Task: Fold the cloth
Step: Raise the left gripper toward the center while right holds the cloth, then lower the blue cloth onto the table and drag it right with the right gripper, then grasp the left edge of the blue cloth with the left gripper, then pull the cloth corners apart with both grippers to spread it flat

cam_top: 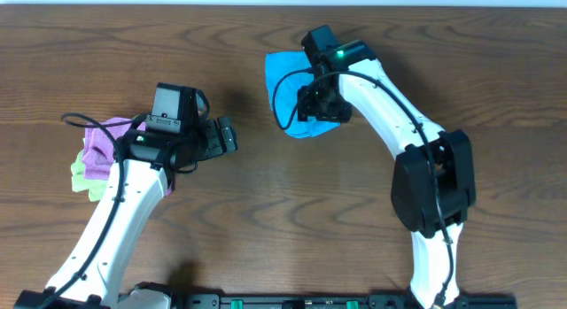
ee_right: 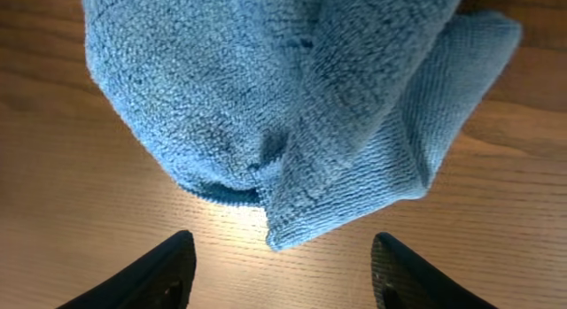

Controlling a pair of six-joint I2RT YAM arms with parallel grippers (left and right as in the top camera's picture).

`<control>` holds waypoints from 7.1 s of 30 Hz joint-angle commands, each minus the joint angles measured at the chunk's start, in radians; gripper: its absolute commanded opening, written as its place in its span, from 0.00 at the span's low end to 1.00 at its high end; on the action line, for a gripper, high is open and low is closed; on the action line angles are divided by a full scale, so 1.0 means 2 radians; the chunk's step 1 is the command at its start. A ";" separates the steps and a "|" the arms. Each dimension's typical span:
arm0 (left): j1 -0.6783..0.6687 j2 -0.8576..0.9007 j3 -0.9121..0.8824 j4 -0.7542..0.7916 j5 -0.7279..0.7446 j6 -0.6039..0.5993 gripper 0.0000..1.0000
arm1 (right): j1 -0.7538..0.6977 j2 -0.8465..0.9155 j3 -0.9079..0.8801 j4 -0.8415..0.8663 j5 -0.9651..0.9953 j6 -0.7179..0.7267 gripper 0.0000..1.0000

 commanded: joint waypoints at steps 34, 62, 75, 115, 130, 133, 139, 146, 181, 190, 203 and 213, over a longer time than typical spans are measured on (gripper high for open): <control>0.001 0.000 0.011 -0.002 -0.023 -0.002 0.95 | 0.004 -0.019 -0.087 0.093 0.048 0.026 0.07; 0.000 0.000 0.011 0.000 0.025 -0.016 0.95 | -0.021 -0.096 -0.054 -0.079 0.277 0.016 0.03; 0.000 0.000 0.011 -0.001 0.037 -0.015 0.95 | -0.148 -0.096 -0.054 -0.050 0.284 0.028 0.06; -0.129 0.092 0.011 0.148 0.183 -0.206 1.00 | -0.257 -0.095 -0.055 -0.090 0.186 -0.017 0.65; -0.257 0.207 0.012 0.438 0.212 -0.286 0.06 | -0.261 -0.096 -0.055 -0.090 0.179 -0.026 0.61; -0.272 0.223 0.015 0.449 0.198 -0.307 0.06 | -0.261 -0.096 -0.055 -0.090 0.159 -0.038 0.59; -0.296 0.255 0.017 0.475 0.172 -0.309 0.06 | -0.261 -0.096 -0.055 -0.094 0.079 -0.077 0.58; -0.283 0.260 0.017 0.471 0.149 -0.281 0.05 | -0.252 -0.096 -0.055 -0.153 -0.018 -0.143 0.50; -0.172 0.212 0.049 0.241 0.155 -0.033 0.06 | -0.195 -0.108 -0.267 0.036 -0.107 -0.304 0.01; -0.171 0.197 0.049 0.233 0.151 -0.009 0.06 | -0.196 -0.108 -0.268 0.057 -0.070 -0.296 0.01; -0.140 0.186 0.049 0.220 0.151 -0.009 0.05 | -0.196 -0.108 -0.276 0.066 -0.053 -0.295 0.01; -0.123 0.171 0.049 0.213 0.151 0.004 0.06 | -0.195 -0.108 -0.327 0.097 -0.056 -0.282 0.01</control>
